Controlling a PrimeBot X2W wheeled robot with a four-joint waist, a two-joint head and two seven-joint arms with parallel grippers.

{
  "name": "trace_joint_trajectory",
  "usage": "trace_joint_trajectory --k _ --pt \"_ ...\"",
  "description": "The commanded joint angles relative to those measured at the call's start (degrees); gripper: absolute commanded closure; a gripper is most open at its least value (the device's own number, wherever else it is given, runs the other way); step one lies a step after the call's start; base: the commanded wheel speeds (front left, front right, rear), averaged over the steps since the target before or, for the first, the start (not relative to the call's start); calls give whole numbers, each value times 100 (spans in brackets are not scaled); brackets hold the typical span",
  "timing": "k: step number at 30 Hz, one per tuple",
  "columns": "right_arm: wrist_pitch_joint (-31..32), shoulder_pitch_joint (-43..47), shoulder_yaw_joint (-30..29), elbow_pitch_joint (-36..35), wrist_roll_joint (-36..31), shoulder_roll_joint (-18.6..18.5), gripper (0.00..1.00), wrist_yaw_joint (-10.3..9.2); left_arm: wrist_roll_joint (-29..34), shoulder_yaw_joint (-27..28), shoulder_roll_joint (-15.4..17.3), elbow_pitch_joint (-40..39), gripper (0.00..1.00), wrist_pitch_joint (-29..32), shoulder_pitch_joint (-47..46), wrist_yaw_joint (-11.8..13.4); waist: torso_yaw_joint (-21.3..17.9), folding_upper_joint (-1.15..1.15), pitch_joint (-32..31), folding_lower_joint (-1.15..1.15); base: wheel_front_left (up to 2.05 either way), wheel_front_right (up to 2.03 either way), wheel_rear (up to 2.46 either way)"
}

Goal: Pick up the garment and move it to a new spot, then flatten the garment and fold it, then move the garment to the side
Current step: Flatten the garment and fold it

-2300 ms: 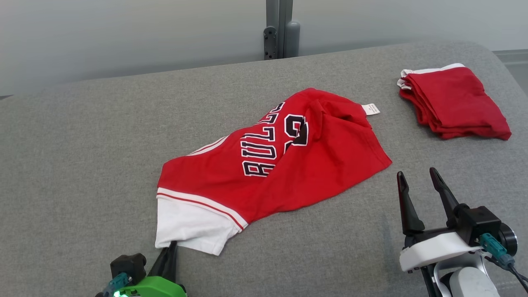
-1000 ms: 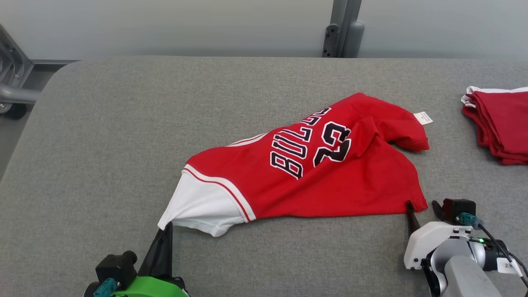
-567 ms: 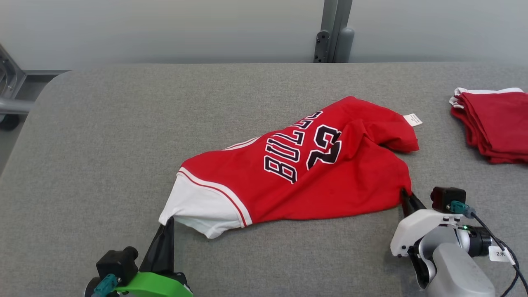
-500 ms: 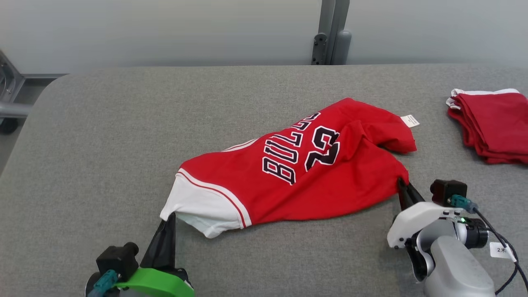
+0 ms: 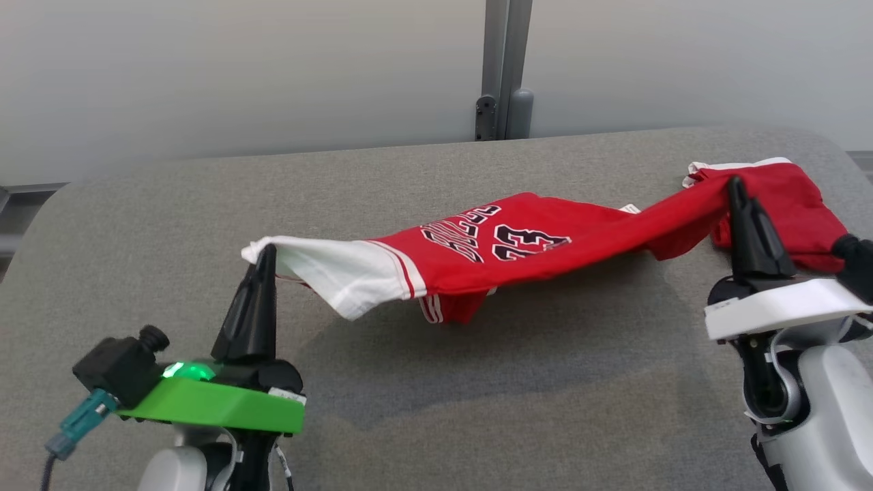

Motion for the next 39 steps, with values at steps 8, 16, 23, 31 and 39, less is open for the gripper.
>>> trace_joint_trajectory --k 8,16,23,31,39 --pt "603 528 -716 -2504 331 115 100 -4 -533 187 121 -1909 100 661 -362 212 -294 0 -125 0 0 0 0" --pt "1277 345 -1310 -4137 476 210 100 -4 -525 155 474 -3191 100 1536 -1045 517 -389 0 56 0 0 0 0" --pt "1700 -160 -1319 -4154 323 151 100 -4 -534 181 699 -3072 100 2074 -2026 613 -327 0 629 0 0 0 0" --pt "1834 -2046 -642 -2558 52 -18 100 -4 -285 160 834 -1329 100 2196 -4010 366 -240 0 1563 0 0 0 0" --pt "1087 -5011 -397 275 -772 234 100 -5 615 185 1006 1193 100 1354 -6651 162 -247 0 1978 0 0 0 0"
